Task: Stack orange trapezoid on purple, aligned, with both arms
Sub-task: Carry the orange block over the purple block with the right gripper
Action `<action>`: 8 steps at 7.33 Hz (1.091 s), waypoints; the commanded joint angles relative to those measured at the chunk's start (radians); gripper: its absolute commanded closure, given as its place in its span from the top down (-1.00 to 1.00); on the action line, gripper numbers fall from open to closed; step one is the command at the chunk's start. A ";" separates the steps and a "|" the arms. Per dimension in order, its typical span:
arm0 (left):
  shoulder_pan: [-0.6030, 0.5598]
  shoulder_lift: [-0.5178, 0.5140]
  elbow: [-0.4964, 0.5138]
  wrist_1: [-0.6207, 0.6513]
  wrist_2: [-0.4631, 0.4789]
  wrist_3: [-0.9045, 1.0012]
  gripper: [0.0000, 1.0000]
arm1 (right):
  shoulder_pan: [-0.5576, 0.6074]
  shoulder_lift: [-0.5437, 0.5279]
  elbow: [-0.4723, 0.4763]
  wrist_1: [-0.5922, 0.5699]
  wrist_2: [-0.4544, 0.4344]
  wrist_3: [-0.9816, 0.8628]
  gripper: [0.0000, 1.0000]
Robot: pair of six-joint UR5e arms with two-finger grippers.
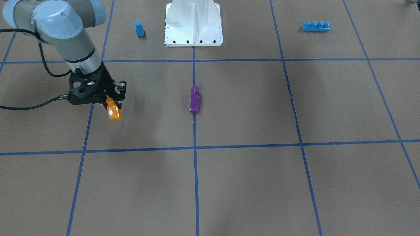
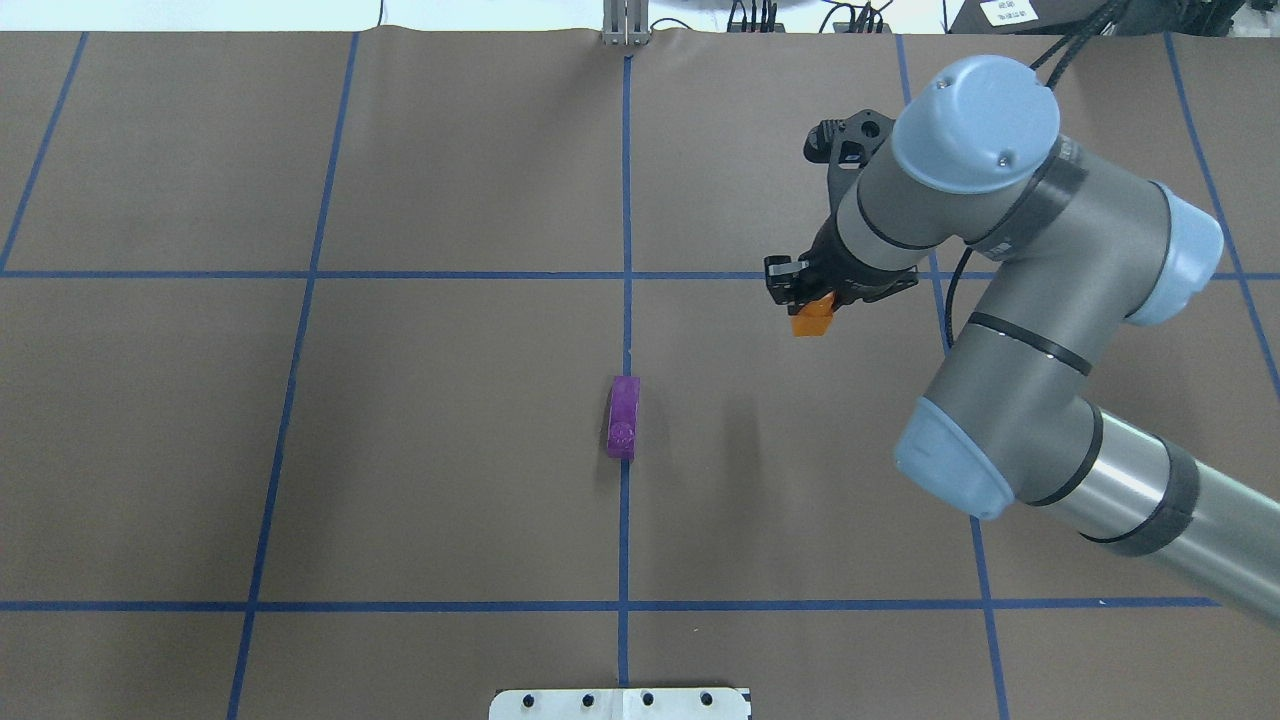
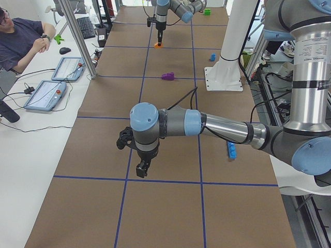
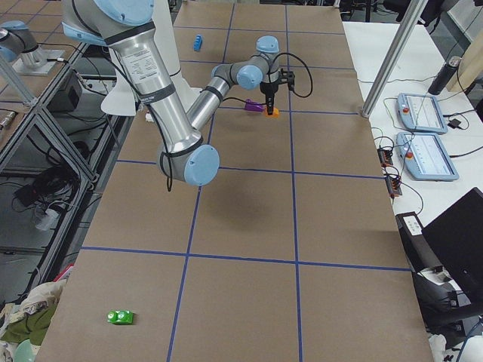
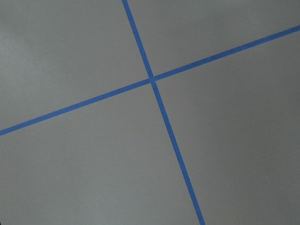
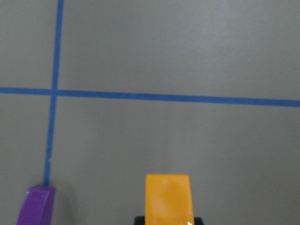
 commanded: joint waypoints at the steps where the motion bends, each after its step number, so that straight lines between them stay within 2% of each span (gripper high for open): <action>1: -0.007 0.015 0.008 -0.024 -0.008 0.007 1.00 | -0.114 0.103 -0.016 -0.042 -0.056 0.117 -1.00; 2: -0.007 0.017 -0.003 -0.024 -0.008 -0.019 1.00 | -0.162 0.152 -0.052 -0.042 -0.090 0.159 -1.00; 5: -0.005 0.013 -0.010 -0.024 -0.010 -0.038 1.00 | -0.236 0.318 -0.275 -0.042 -0.129 0.266 -1.00; 8: -0.005 0.013 -0.010 -0.025 -0.010 -0.039 1.00 | -0.255 0.311 -0.303 -0.042 -0.181 0.282 -1.00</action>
